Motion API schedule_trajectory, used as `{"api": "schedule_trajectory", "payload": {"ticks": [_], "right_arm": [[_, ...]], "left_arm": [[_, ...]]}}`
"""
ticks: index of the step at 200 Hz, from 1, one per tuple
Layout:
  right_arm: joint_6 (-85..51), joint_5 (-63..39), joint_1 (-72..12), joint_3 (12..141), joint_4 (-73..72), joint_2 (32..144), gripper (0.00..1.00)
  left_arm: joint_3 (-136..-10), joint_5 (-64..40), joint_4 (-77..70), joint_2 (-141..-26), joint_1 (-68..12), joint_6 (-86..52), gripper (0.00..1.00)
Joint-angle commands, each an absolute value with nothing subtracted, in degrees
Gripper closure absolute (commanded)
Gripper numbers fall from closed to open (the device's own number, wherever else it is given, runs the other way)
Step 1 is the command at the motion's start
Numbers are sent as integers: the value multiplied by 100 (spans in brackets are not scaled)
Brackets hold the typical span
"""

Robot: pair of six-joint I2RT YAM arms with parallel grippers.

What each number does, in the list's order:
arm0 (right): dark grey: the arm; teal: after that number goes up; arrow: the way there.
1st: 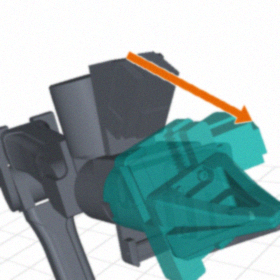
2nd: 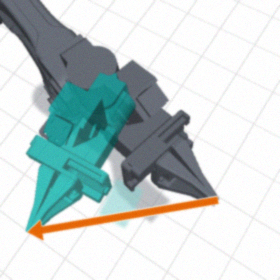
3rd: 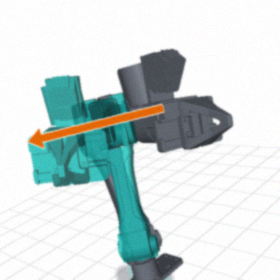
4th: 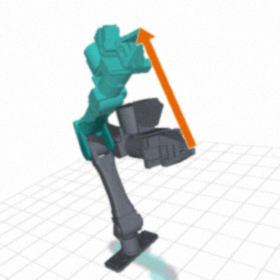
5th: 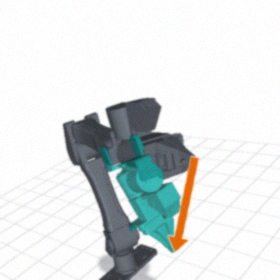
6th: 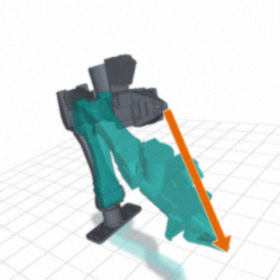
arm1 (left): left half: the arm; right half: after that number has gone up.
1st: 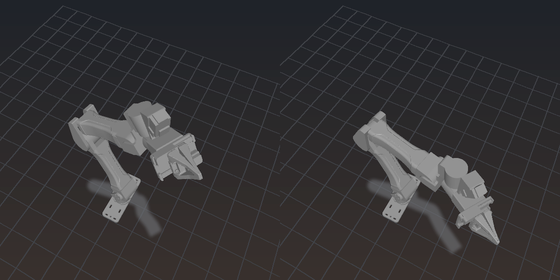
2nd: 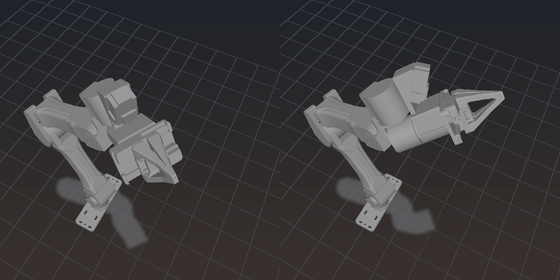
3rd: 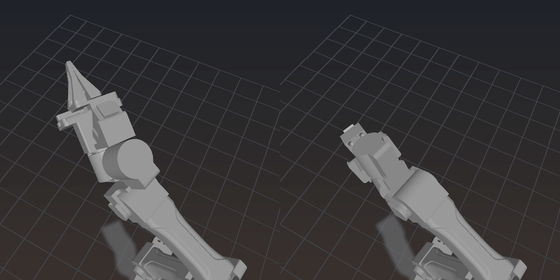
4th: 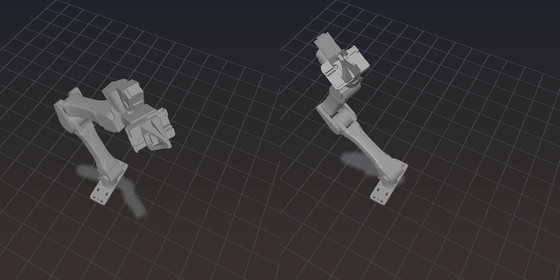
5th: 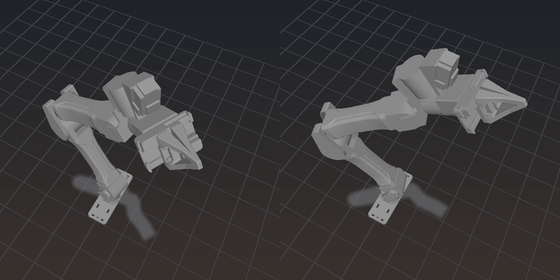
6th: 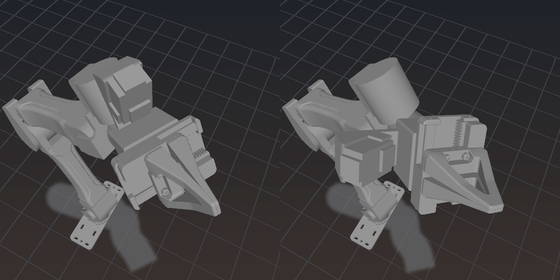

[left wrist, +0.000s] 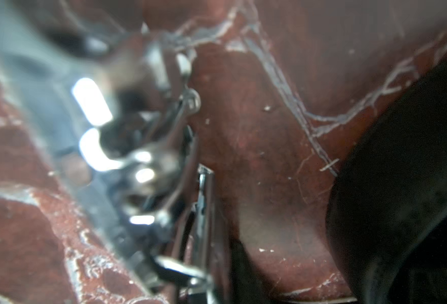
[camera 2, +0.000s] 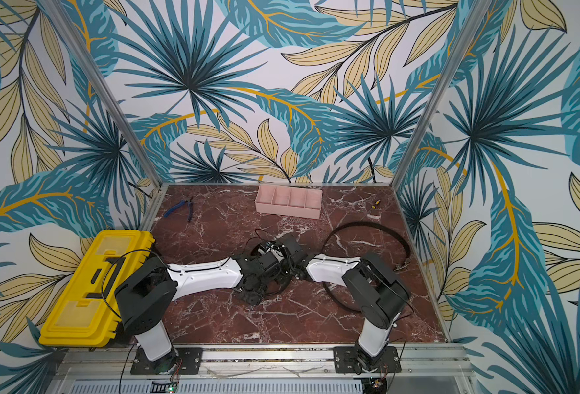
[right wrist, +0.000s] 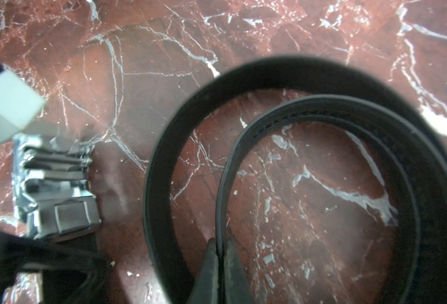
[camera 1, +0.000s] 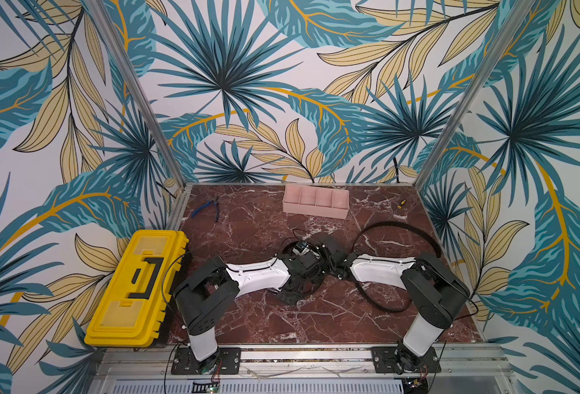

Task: Place the belts into the storage roll
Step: Roll the belt at the center of the board.

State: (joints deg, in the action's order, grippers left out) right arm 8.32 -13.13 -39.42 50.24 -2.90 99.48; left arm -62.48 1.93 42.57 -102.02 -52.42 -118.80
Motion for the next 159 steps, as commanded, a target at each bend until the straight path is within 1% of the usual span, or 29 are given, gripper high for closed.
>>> {"api": "schedule_trajectory", "payload": {"ticks": [1,20,23,34,66,80,103,131,159], "right_arm": [[743,-1086,-3938,4844,-115,9828,100],[779,-1033,-3943,4850,-38,9769,100],[787,-1028,-3939,4851,-29,9765,100],[839,-1015,-3943,4852,13,9739,100],[927,-1027,-3942,4826,121,9716,100],[932,-1052,-3944,4771,106,9712,100],[973,-1048,-3982,4707,153,9679,100],[1017,-1012,-4088,4644,285,9536,100],[975,-941,-4209,4418,353,9324,100]], "left_arm": [[-6197,288,4351,-10189,-5121,-11413,94],[-6000,294,4430,-9939,-4936,-10710,97],[-5995,444,4475,-9914,-4893,-10560,98],[-6022,497,4726,-9854,-4704,-9965,100],[-6415,896,5434,-9924,-4052,-7972,100],[-6652,998,5467,-10066,-3762,-7148,100],[-7238,1373,5524,-10400,-3513,-5863,100],[-7940,1886,5546,-10898,-3224,-4820,100],[-8481,1934,5537,-11428,-2687,-4120,100]]}}
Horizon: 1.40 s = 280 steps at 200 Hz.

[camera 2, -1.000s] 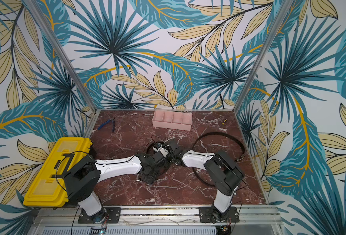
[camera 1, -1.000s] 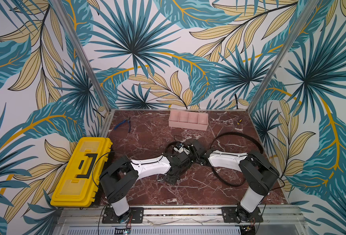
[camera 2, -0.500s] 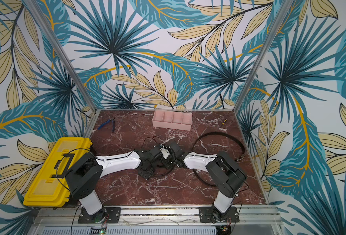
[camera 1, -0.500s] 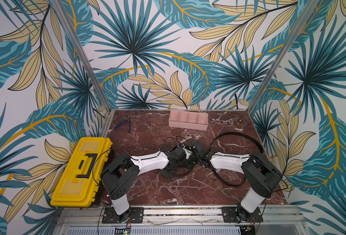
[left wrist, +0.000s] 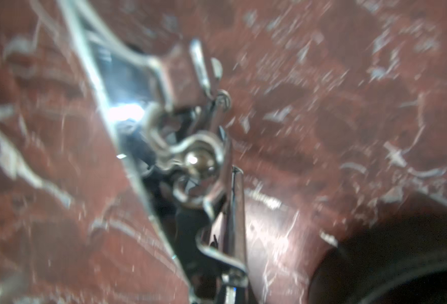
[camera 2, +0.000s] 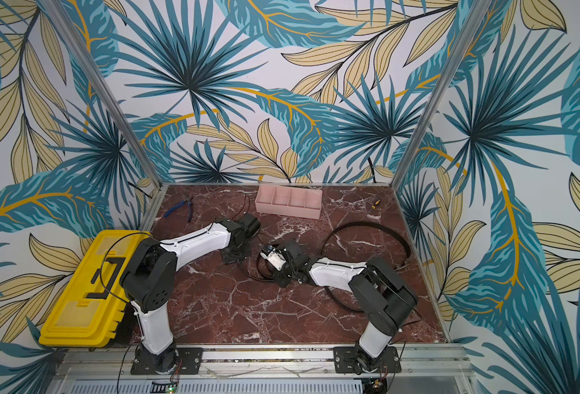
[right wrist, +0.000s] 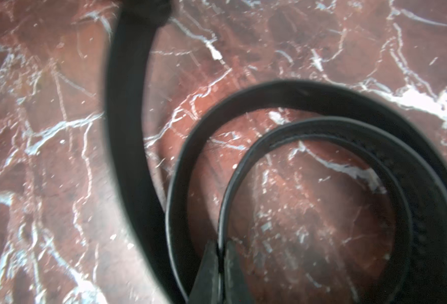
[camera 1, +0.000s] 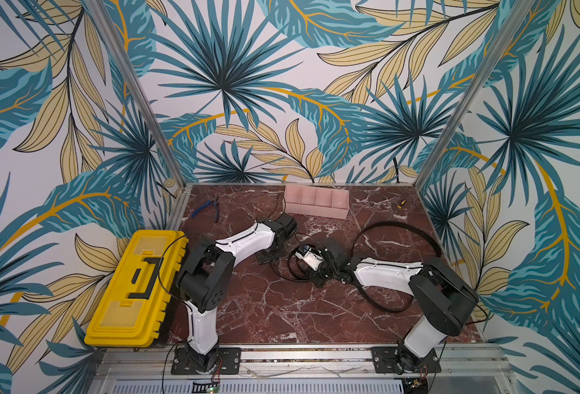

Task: Place the belts into the storage roll
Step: Roll the belt at the center of the board.

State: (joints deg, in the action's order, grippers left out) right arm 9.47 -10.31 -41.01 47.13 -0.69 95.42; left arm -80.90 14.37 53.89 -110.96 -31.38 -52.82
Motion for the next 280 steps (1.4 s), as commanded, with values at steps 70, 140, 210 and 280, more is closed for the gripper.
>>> {"api": "schedule_trajectory", "payload": {"ticks": [70,140,210,280], "right_arm": [[653,-742,-4372,3982,170,9019,100],[295,-409,-4564,3586,-583,9073,100],[31,-349,-4978,3753,-865,9621,100],[-36,-255,-5086,3864,-874,9769,100]], "left_arm": [[-9205,1890,5528,-12086,-1379,-3364,100],[-10381,1410,5541,-12637,-853,-2857,100],[-11434,796,5537,-13073,-1042,-2725,80],[-11504,577,5530,-12574,-1342,-2830,31]]}}
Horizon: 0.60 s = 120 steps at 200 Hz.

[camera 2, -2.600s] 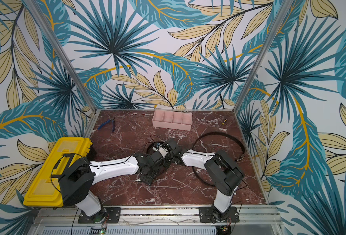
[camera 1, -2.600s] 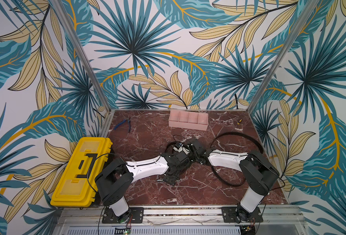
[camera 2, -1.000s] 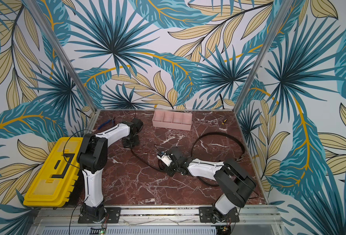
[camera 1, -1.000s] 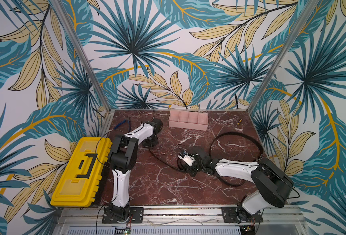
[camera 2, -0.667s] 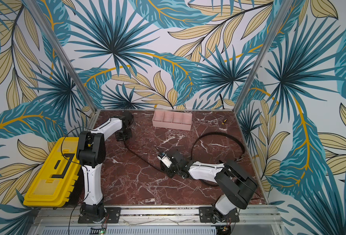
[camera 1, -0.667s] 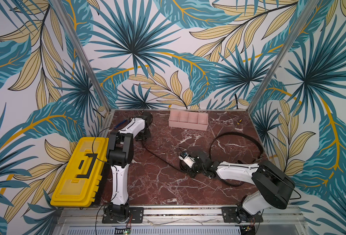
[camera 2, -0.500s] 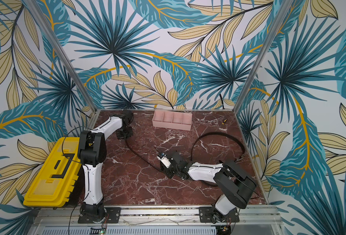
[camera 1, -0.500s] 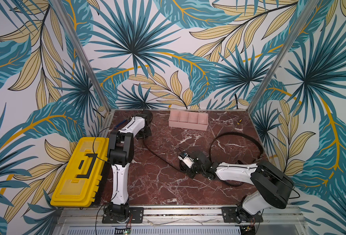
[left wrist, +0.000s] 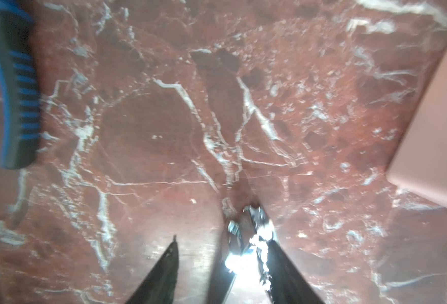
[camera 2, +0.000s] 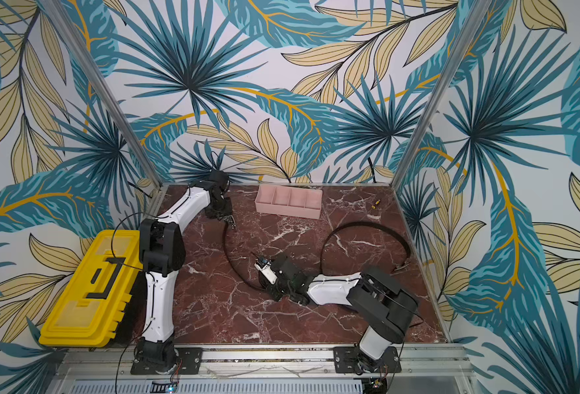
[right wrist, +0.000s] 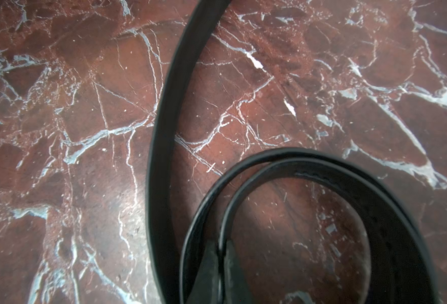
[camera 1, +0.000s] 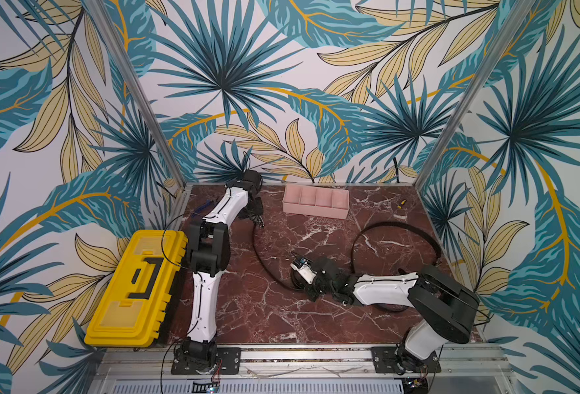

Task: Place the belts into the storage roll
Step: Roll the belt at the center of the board.

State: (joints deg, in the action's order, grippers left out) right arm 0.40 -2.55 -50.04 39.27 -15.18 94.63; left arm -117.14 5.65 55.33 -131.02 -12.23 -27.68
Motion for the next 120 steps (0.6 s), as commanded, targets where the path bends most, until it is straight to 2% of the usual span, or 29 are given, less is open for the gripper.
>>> {"api": "schedule_trajectory", "payload": {"ticks": [1,28,52,58,86,120], "right_arm": [[-36,-255,-5083,3865,-868,9771,100],[-39,-274,-5082,3883,-845,9804,100],[-74,-301,-5085,3867,-853,9800,100],[-70,-314,-5084,3865,-853,9800,100],[-27,-349,-5083,3883,-830,9817,100],[-1,-378,-5082,3903,-768,9782,100]], "left_arm": [[-11478,583,5529,-12532,-1339,-2839,30],[-10333,424,5545,-11541,-1360,-3316,11],[-8902,370,5508,-10530,-1459,-3911,6],[-8618,369,5509,-10338,-1518,-4025,0],[-7635,-35,5141,-9643,-2149,-4547,0],[-7147,-245,4902,-9993,-2922,-5378,4]]}}
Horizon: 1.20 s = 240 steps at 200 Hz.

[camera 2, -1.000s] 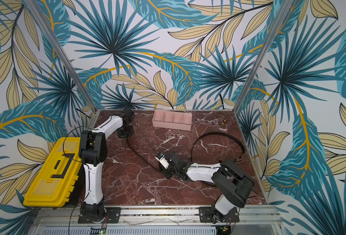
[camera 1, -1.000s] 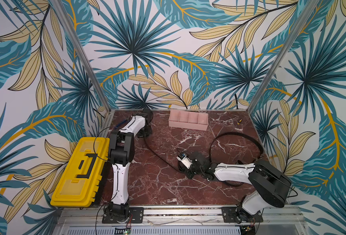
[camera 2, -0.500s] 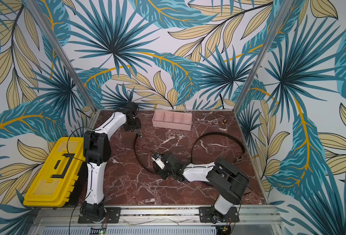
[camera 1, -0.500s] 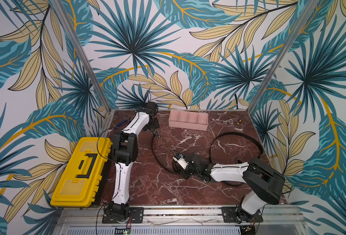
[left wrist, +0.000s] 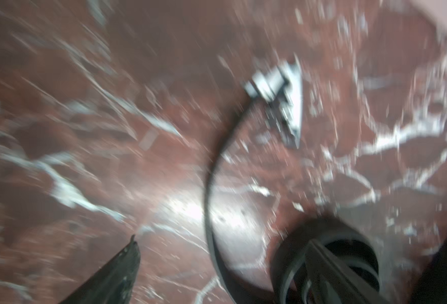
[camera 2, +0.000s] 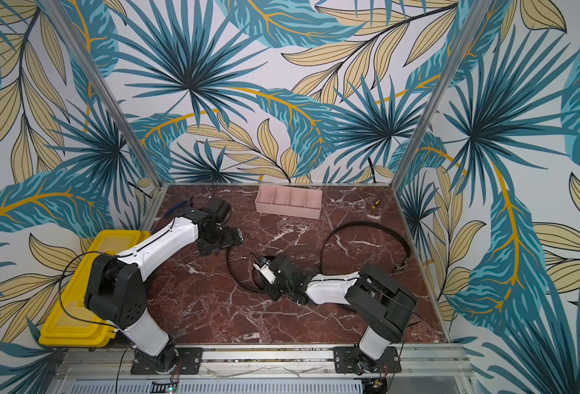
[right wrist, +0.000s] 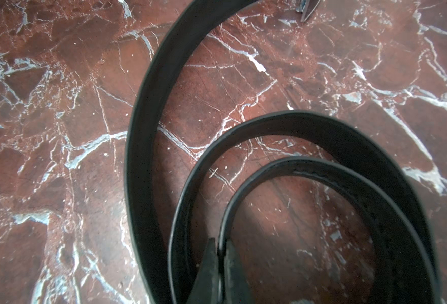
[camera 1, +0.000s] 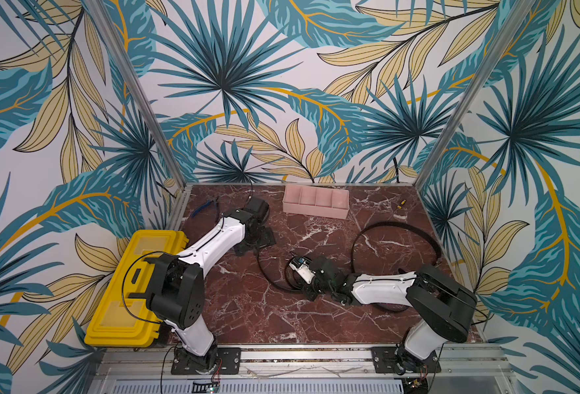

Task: Place the belts into the storage roll
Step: Roll the belt at the center of the board.

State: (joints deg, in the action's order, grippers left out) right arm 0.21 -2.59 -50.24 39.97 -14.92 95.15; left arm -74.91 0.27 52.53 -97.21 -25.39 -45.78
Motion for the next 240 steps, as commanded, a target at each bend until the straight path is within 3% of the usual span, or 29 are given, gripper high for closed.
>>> {"api": "schedule_trajectory", "payload": {"ticks": [1,39,122,157,216,240], "right_arm": [[0,-374,-5086,3907,-762,9782,100],[101,-385,-5086,3982,-637,9765,100],[114,-475,-5086,3970,-644,9844,100],[127,-483,-5085,3970,-639,9835,100],[104,-483,-5078,3990,-627,9804,100],[98,-484,-5076,3959,-605,9774,100]], "left_arm": [[-7129,-254,4886,-10002,-2938,-5414,4],[-6570,-147,4676,-9873,-3284,-6415,8],[-6252,296,4824,-8915,-3201,-6757,5],[-5995,31,4842,-8622,-3006,-6870,4],[-5464,-2,4795,-8786,-3418,-7408,13],[-5403,13,4437,-8925,-3419,-7431,21]]}}
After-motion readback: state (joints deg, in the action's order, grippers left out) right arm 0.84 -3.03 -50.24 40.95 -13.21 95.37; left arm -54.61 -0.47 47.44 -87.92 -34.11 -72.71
